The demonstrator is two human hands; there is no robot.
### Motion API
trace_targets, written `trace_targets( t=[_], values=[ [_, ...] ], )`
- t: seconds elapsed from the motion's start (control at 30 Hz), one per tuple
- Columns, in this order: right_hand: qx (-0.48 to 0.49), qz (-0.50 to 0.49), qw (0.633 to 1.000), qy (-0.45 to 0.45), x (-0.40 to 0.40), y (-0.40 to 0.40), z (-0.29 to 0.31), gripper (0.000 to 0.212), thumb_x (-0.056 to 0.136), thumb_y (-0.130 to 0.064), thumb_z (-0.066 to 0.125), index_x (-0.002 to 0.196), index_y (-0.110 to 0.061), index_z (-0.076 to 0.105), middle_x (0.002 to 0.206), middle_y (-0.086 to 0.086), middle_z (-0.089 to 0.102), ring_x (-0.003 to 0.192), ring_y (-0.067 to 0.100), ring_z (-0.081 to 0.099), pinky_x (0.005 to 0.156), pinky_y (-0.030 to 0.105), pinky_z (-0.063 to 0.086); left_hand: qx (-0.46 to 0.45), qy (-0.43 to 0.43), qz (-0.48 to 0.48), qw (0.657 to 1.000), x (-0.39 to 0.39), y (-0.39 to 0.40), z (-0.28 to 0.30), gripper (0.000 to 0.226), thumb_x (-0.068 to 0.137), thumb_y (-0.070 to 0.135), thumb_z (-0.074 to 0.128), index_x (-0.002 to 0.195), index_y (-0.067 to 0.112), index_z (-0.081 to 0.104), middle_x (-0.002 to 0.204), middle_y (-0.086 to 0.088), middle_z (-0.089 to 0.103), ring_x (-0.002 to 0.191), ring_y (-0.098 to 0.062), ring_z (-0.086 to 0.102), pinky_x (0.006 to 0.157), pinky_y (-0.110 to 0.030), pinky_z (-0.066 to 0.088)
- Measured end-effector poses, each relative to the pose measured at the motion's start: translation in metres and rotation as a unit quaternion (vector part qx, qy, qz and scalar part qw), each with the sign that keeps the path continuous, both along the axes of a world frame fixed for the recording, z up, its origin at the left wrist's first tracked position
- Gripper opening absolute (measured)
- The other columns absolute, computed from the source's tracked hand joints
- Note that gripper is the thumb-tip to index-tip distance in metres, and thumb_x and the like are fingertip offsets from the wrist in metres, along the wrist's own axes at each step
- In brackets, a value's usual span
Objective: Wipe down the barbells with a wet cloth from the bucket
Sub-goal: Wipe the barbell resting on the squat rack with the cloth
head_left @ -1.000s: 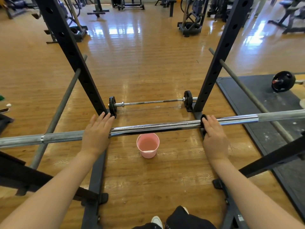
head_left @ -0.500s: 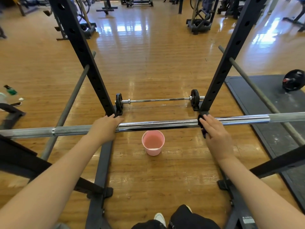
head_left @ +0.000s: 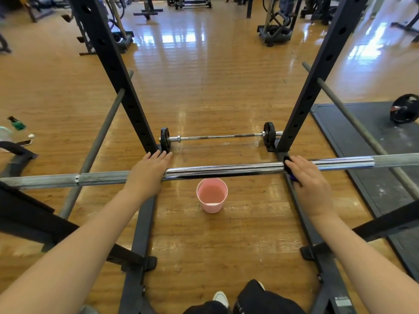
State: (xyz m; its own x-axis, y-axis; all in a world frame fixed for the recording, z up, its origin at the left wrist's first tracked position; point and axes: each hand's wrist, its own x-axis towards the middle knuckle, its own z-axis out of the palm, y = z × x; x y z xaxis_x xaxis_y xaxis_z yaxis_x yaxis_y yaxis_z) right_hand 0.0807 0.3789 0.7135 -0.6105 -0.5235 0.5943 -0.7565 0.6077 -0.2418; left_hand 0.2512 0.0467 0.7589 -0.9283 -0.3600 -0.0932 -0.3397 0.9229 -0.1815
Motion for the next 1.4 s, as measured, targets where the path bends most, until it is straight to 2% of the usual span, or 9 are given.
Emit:
trace_targets(
  t=[0.1,0.33,0.6,0.87,0.97,1.07,1.17,1.27,1.4],
  values=[
    [-0.009,-0.038,0.999,0.0,-0.003,0.007,0.002,0.045,0.072,0.019,0.068,0.115,0.006,0.062,0.117,0.023,0.062,0.112,0.039,0.058,0.098,0.05,0.039,-0.002,0.013,-0.002,1.0,0.001,0.0,-0.002,0.079,0.089,0.006,0.055,0.152,0.015,0.008,0.158,-0.004,0.017,0.145,-0.017,0.014,0.117,-0.03,0.008],
    [0.031,0.091,0.995,0.036,0.013,-0.043,0.002,0.048,0.065,0.014,0.076,0.111,0.004,0.066,0.11,0.02,0.066,0.101,0.035,0.065,0.091,0.05,0.049,0.006,0.014,0.001,1.0,0.001,0.003,0.002,0.079,0.088,0.005,0.056,0.151,0.016,0.009,0.157,-0.004,0.02,0.145,-0.017,0.015,0.117,-0.031,0.009],
    [0.01,0.021,0.999,0.042,0.001,-0.017,-0.004,0.052,0.066,0.022,0.071,0.115,0.007,0.061,0.117,0.024,0.062,0.112,0.038,0.058,0.098,0.052,0.042,-0.002,0.034,-0.002,0.999,0.002,0.005,0.003,0.077,0.089,0.004,0.055,0.151,0.015,0.011,0.156,-0.003,0.023,0.145,-0.016,0.017,0.117,-0.031,0.01],
    [0.034,0.064,0.997,0.03,0.015,-0.032,-0.011,0.057,0.071,0.021,0.065,0.124,0.003,0.057,0.127,0.02,0.057,0.121,0.036,0.052,0.099,0.052,0.043,0.007,0.053,-0.017,0.998,0.005,0.004,0.003,0.077,0.088,0.007,0.058,0.151,0.013,0.014,0.155,-0.004,0.026,0.144,-0.017,0.019,0.117,-0.031,0.01],
    [0.008,-0.015,1.0,0.007,0.004,-0.009,-0.011,0.052,0.073,0.02,0.066,0.122,0.004,0.057,0.126,0.022,0.058,0.121,0.037,0.052,0.101,0.051,0.041,-0.017,0.111,-0.036,0.993,0.008,0.005,-0.001,0.07,0.081,-0.007,0.061,0.144,0.004,0.033,0.147,-0.013,0.04,0.139,-0.025,0.034,0.115,-0.036,0.017],
    [-0.014,-0.026,0.999,0.02,0.012,-0.026,-0.013,0.047,0.075,0.018,0.065,0.119,0.005,0.059,0.122,0.022,0.06,0.117,0.037,0.055,0.098,0.051,0.044,-0.029,0.187,-0.069,0.98,0.011,0.003,-0.012,0.064,0.059,-0.019,0.071,0.12,-0.009,0.057,0.12,-0.025,0.061,0.114,-0.04,0.058,0.102,-0.05,0.033],
    [-0.015,0.057,0.997,0.059,0.027,-0.057,-0.014,0.037,0.081,0.011,0.059,0.117,0.004,0.061,0.119,0.021,0.062,0.113,0.035,0.058,0.097,0.051,0.045,-0.05,0.188,-0.088,0.977,0.01,0.004,-0.013,0.059,0.06,-0.018,0.072,0.117,-0.009,0.059,0.119,-0.027,0.061,0.111,-0.041,0.059,0.1,-0.052,0.034],
    [0.02,0.114,0.99,0.08,0.023,-0.059,-0.012,0.042,0.077,0.01,0.065,0.119,0.002,0.061,0.121,0.018,0.062,0.112,0.033,0.059,0.095,0.049,0.047,-0.058,0.185,-0.083,0.978,0.01,0.004,-0.013,0.057,0.065,-0.015,0.072,0.12,-0.009,0.058,0.122,-0.026,0.059,0.115,-0.04,0.057,0.111,-0.044,0.028],
    [-0.012,0.067,0.995,0.066,0.008,-0.027,-0.009,0.039,0.081,0.012,0.058,0.118,0.001,0.061,0.12,0.019,0.062,0.113,0.034,0.058,0.094,0.053,0.047,-0.063,0.178,-0.084,0.978,0.012,0.004,-0.011,0.056,0.065,-0.014,0.068,0.12,-0.01,0.057,0.122,-0.027,0.059,0.116,-0.041,0.056,0.113,-0.043,0.025]
  ],
)
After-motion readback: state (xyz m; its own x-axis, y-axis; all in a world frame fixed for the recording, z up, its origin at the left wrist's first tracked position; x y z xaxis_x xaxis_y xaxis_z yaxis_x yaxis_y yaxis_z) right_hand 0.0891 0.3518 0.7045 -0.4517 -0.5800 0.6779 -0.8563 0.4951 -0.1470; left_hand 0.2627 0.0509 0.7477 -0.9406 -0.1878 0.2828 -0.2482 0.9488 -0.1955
